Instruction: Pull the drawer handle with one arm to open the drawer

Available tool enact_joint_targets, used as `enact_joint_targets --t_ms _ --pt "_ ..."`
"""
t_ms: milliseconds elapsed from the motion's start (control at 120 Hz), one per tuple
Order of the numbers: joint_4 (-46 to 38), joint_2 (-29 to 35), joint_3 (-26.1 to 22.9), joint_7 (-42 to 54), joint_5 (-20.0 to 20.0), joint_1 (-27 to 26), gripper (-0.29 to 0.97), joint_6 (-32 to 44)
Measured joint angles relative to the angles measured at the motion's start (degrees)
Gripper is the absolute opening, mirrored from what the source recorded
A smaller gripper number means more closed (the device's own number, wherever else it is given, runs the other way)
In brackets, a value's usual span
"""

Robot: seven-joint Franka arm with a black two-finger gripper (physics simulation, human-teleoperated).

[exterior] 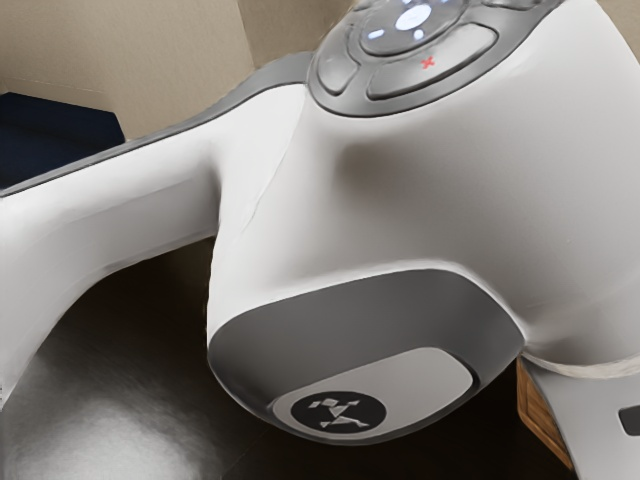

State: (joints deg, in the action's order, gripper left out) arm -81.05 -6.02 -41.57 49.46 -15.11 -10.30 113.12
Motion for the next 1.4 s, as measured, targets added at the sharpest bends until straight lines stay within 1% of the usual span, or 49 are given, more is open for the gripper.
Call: enact_joint_targets --t_ms 217,508,575,808,975,1150,1400 --pt "0.07 -1.79 0.23 -0.02 -0.3 0.19 0.68 1.32" --pt "-0.31 -1.93 1.32 -0.03 -0.44 0.68 0.68 1.83" --pt "-0.53 -1.81 1.44 -0.02 -1.67 0.73 0.68 1.77" --pt "-0.73 -1.31 1.43 0.02 -8.46 1.51 0.68 0.53" --pt "-1.54 -1.21 1.44 0.02 -12.0 1.61 0.68 -1.51" --pt "-1.84 0.03 1.16 0.05 -14.29 1.59 0.68 -5.25" --pt "-1.84 -0.08 -0.61 -0.05 -15.11 0.23 0.68 -7.16"
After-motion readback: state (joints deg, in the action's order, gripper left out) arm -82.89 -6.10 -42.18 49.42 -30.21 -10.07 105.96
